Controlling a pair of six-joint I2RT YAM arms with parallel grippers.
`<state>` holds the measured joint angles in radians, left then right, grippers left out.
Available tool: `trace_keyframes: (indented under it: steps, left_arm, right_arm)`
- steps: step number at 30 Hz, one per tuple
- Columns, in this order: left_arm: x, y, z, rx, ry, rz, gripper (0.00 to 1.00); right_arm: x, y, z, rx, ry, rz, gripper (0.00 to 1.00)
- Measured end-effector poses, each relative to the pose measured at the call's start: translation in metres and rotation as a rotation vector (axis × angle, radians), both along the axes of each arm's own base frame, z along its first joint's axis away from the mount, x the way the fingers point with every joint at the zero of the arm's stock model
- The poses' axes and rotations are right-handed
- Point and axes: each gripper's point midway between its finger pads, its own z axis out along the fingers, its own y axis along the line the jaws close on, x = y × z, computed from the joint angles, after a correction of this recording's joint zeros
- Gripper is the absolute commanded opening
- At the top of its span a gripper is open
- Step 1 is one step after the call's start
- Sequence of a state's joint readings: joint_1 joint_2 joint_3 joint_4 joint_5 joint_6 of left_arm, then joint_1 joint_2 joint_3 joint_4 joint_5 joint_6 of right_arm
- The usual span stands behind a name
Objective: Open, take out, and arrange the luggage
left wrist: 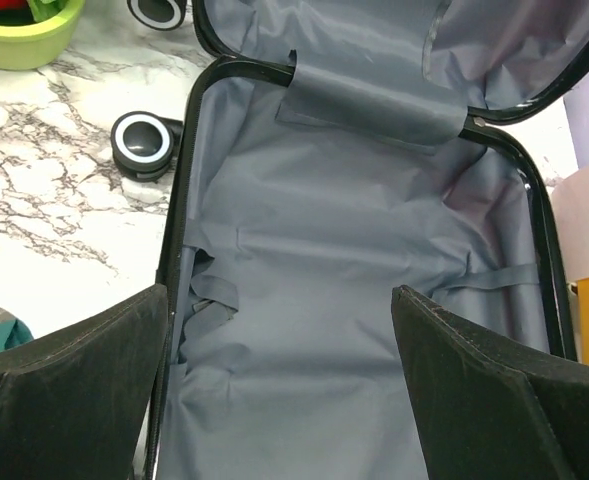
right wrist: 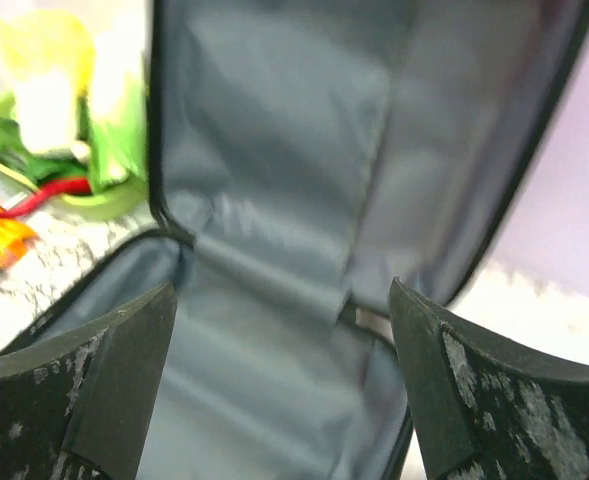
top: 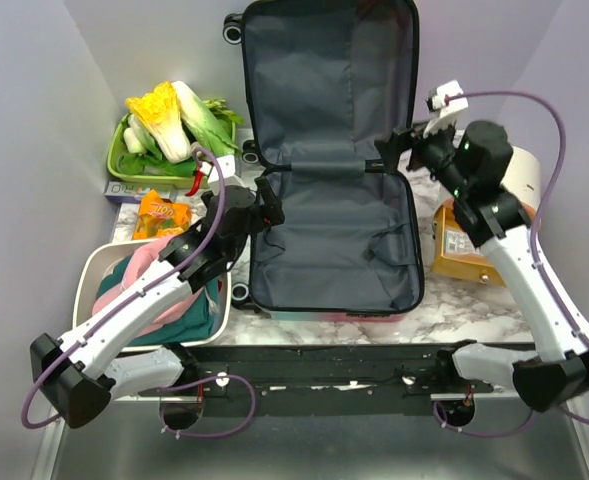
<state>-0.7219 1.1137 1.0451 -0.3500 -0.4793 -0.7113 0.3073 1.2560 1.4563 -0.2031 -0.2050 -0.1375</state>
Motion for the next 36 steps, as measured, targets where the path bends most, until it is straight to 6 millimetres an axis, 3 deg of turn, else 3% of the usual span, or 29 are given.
trace_keyframes:
  steps: [2,8,14,20,21,23,24,26,27,36]
  left_arm:
    - [-0.004,0.003,0.004,-0.008,-0.004,0.002,0.99]
    - [-0.008,0.003,-0.008,0.025,0.041,-0.015,0.99]
    - [-0.009,-0.007,-0.020,0.044,0.079,-0.070,0.99]
    - [-0.012,-0.014,-0.024,0.046,0.090,-0.112,0.99]
    - [-0.012,-0.015,-0.024,0.044,0.090,-0.116,0.99]
    - [-0.012,-0.016,-0.026,0.042,0.093,-0.125,0.99]
    - [-0.013,-0.016,-0.027,0.043,0.094,-0.127,0.99]
    - [-0.013,-0.018,-0.028,0.043,0.097,-0.133,0.99]
    - [-0.013,-0.018,-0.028,0.044,0.098,-0.134,0.99]
    - [-0.013,-0.018,-0.029,0.051,0.098,-0.139,0.99]
  right_arm:
    - [-0.013,-0.008,-0.031,0.069,0.095,-0.096,0.95]
    - [-0.076,-0.066,-0.118,0.178,0.334,-0.386,0.90]
    - [-0.149,-0.104,-0.180,0.237,0.528,-0.550,0.81]
    - [-0.199,-0.125,-0.243,0.297,0.732,-0.718,0.73]
    - [-0.205,-0.127,-0.253,0.298,0.763,-0.742,0.64]
    - [-0.213,-0.133,-0.271,0.302,0.813,-0.806,0.51]
    - [-0.217,-0.136,-0.279,0.298,0.835,-0.836,0.40]
    - [-0.220,-0.142,-0.288,0.298,0.848,-0.889,0.38]
    - [-0.219,-0.145,-0.291,0.301,0.845,-0.920,0.30]
    - [-0.202,-0.172,-0.294,0.280,0.772,-1.128,0.32]
